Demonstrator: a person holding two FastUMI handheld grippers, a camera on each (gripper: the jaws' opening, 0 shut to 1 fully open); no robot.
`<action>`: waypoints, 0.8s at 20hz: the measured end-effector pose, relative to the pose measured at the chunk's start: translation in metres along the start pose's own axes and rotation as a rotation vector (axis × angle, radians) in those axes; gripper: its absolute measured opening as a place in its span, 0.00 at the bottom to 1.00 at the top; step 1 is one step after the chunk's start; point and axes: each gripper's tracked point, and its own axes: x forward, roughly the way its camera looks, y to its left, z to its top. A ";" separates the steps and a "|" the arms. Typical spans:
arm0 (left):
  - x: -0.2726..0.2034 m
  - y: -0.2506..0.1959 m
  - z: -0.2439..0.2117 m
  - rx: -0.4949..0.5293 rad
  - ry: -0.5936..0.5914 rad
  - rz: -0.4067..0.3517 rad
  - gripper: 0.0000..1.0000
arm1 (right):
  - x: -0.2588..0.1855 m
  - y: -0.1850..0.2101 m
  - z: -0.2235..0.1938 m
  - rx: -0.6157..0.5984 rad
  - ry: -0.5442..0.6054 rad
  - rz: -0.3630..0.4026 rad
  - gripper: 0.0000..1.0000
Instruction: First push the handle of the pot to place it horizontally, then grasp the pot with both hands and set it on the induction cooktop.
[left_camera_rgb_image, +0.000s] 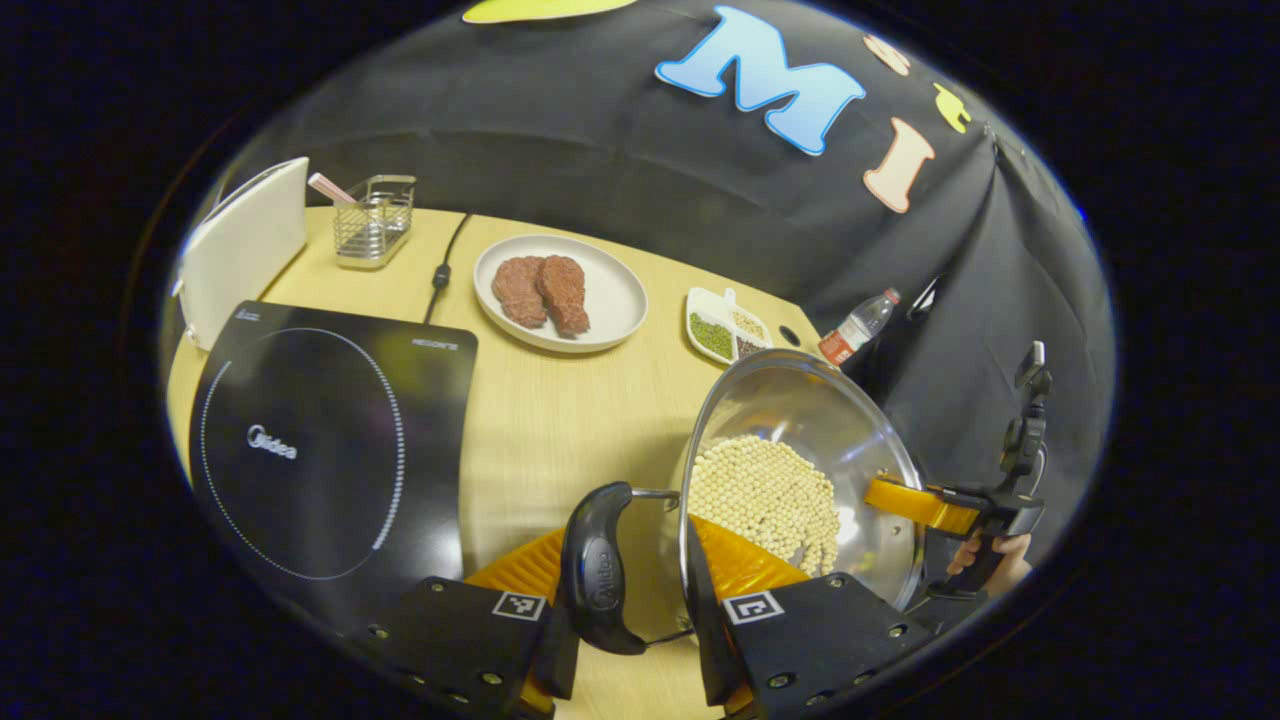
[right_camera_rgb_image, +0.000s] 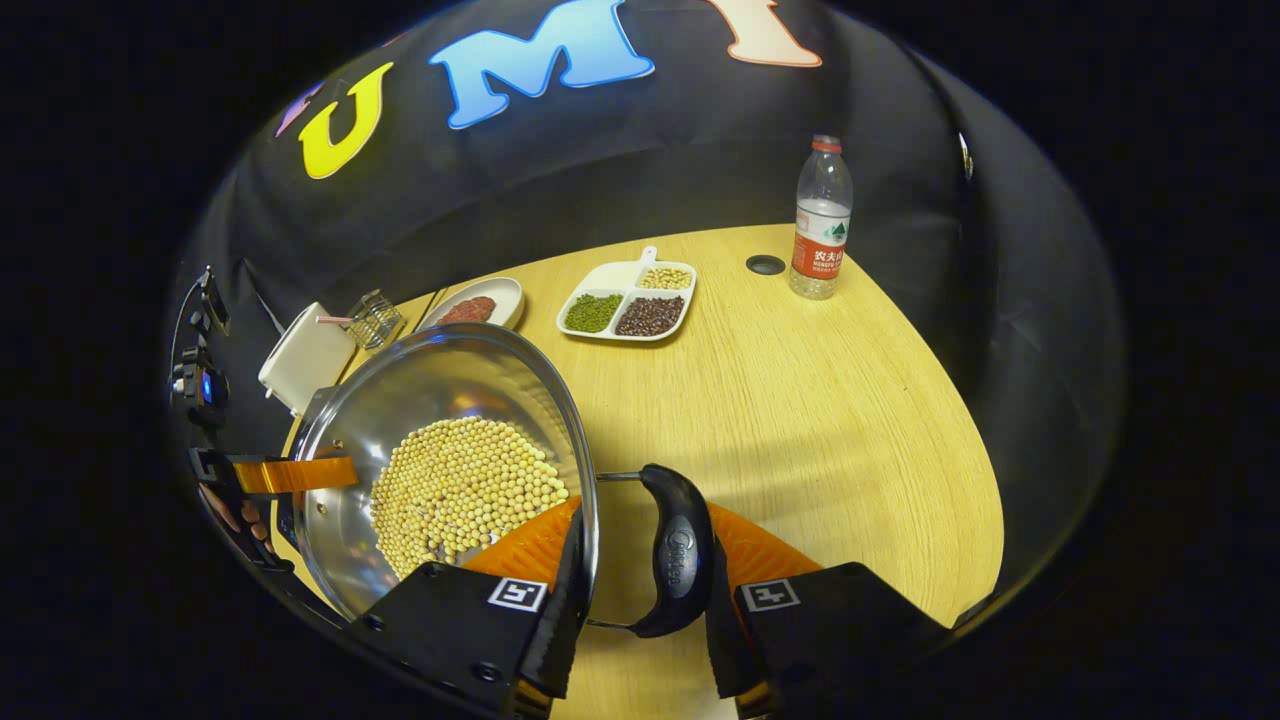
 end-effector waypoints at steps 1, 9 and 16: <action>0.000 0.001 0.002 0.003 -0.005 -0.002 0.49 | -0.008 0.007 -0.002 0.004 -0.002 -0.001 0.53; 0.011 -0.001 0.010 0.031 -0.016 -0.043 0.53 | -0.054 0.068 -0.016 0.038 -0.026 -0.030 0.53; 0.001 0.019 0.018 0.003 -0.048 -0.030 0.49 | -0.058 0.120 -0.013 0.011 -0.012 -0.005 0.56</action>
